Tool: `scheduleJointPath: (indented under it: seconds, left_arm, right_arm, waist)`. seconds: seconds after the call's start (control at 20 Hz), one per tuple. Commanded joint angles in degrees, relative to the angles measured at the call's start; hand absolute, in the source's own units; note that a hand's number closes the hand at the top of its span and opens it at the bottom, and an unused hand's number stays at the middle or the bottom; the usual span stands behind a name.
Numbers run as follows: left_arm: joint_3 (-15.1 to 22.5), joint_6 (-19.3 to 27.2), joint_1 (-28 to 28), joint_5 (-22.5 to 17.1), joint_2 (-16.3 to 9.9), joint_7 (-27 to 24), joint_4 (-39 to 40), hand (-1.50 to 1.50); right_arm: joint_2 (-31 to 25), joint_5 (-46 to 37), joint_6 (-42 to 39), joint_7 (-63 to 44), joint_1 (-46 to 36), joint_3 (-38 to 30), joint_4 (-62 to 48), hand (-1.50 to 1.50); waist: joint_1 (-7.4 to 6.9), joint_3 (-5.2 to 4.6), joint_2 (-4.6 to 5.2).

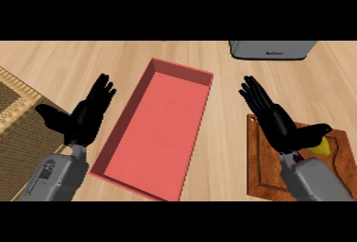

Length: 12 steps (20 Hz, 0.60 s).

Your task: Pick the eggplant from the cutting board and place it in the cardboard box

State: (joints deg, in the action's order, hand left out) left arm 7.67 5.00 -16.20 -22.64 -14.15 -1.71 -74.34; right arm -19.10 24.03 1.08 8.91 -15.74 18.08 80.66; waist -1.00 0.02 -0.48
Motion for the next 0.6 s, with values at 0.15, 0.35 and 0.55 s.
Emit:
scheduleJointPath:
  seconds: [0.15,0.35,0.55]
  left_arm:
    - [-2.5,6.3,3.9,11.9,-12.9,-0.5,2.8,0.0]
    - [-1.9,7.0,5.2,14.5,-15.9,1.3,4.5,0.0]
    - [-2.9,11.0,7.5,18.1,-18.7,2.0,4.9,0.0]
  right_arm:
    - [-12.9,5.0,-18.7,-2.4,2.9,-1.5,-1.6,-1.5]
    - [-27.0,-16.6,-21.0,3.1,-3.7,4.2,4.3,-1.5]
    - [-30.0,-12.1,-30.2,23.4,10.3,1.1,-7.1,-1.5]
  waist:
    - [0.12,0.17,0.65]
    - [-1.65,-0.42,-1.73]
    - [1.27,0.49,0.83]
